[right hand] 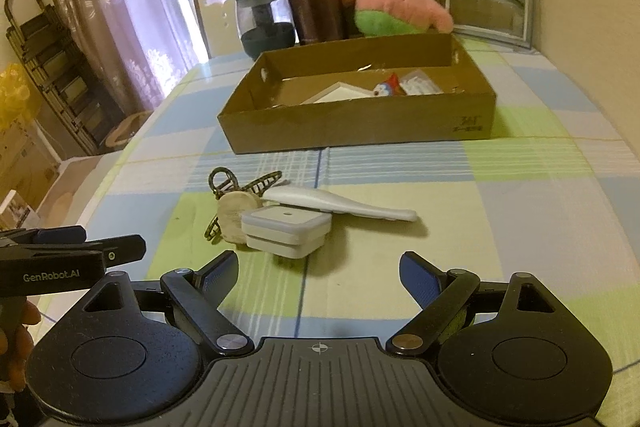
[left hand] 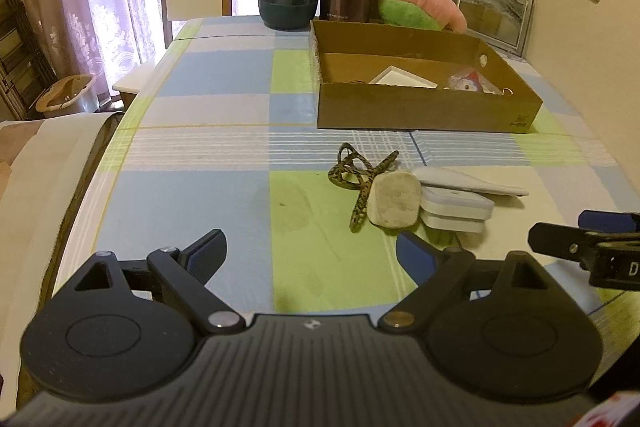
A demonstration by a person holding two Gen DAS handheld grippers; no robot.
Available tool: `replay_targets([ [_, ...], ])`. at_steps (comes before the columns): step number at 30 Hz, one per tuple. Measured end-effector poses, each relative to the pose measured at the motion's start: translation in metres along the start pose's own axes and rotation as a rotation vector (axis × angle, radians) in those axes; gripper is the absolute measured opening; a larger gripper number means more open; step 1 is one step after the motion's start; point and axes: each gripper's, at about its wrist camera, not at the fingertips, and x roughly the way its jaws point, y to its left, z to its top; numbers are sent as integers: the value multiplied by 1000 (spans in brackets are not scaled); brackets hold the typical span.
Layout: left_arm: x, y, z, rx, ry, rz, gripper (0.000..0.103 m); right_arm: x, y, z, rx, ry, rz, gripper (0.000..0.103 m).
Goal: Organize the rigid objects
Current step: 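Move the left tool to the beige plug while the right approaches the white adapter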
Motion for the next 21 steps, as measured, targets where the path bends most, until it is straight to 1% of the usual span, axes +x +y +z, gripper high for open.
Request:
replay_targets([
  [15, 29, 10, 6, 13, -1, -28, 89, 46, 12, 5, -4, 6, 21, 85],
  [21, 38, 16, 7, -6, -4, -29, 89, 66, 17, 6, -14, 13, 24, 85],
])
